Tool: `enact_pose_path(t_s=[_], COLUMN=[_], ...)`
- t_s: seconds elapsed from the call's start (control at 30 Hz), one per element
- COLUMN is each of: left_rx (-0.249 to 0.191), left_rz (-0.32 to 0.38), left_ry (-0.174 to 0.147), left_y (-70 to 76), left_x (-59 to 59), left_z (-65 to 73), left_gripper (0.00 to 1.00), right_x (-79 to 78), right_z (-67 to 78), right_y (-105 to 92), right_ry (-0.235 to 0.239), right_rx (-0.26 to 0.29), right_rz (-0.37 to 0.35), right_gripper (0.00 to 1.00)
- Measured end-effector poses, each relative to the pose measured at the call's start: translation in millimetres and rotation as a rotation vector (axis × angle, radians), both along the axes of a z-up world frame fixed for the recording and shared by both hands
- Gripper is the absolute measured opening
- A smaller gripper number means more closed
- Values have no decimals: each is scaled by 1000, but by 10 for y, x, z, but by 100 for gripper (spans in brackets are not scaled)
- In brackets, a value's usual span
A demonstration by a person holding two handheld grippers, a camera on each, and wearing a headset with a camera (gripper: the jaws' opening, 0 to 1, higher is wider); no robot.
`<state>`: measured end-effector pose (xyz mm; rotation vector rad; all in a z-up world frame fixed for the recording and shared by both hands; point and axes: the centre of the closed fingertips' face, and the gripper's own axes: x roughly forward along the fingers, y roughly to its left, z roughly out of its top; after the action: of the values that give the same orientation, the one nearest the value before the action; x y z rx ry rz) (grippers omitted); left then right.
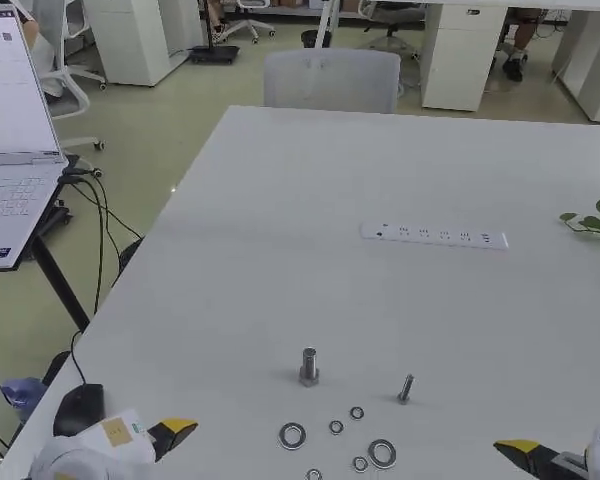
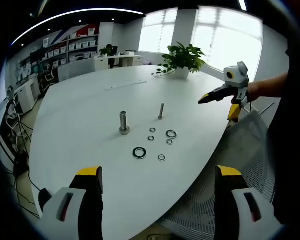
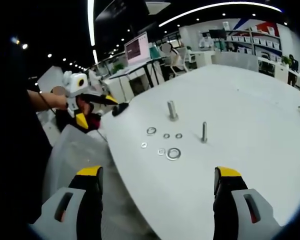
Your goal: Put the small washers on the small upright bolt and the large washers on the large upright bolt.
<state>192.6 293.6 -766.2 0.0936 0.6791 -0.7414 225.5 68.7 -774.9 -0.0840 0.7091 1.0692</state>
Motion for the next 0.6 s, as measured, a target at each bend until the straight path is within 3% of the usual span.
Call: enact_pose_path(t_s=[0.13, 0.37, 0.4, 0.47, 0.6], left_rx=[27, 35, 33, -11, -32], left_rz=[-20, -40, -38, -14, -2], left_ry=[-9, -3, 17, 9, 2], left_y=[-24, -52, -49, -67, -71], left_x=[15, 36, 31, 55, 76], left_z=[2, -31, -48, 7, 39], left_gripper=[92, 90, 90, 91, 91], right_x=[1, 22, 35, 53, 92], right_z=[-3, 42, 45, 40, 13], right_y=[6, 61, 70, 81, 89], right_ry=[-3, -25, -28, -30, -35], right_rx=[-19, -59, -64, -79, -110], right_rz=[14, 57, 62, 73, 87], right_gripper=[93, 89, 88, 88, 85])
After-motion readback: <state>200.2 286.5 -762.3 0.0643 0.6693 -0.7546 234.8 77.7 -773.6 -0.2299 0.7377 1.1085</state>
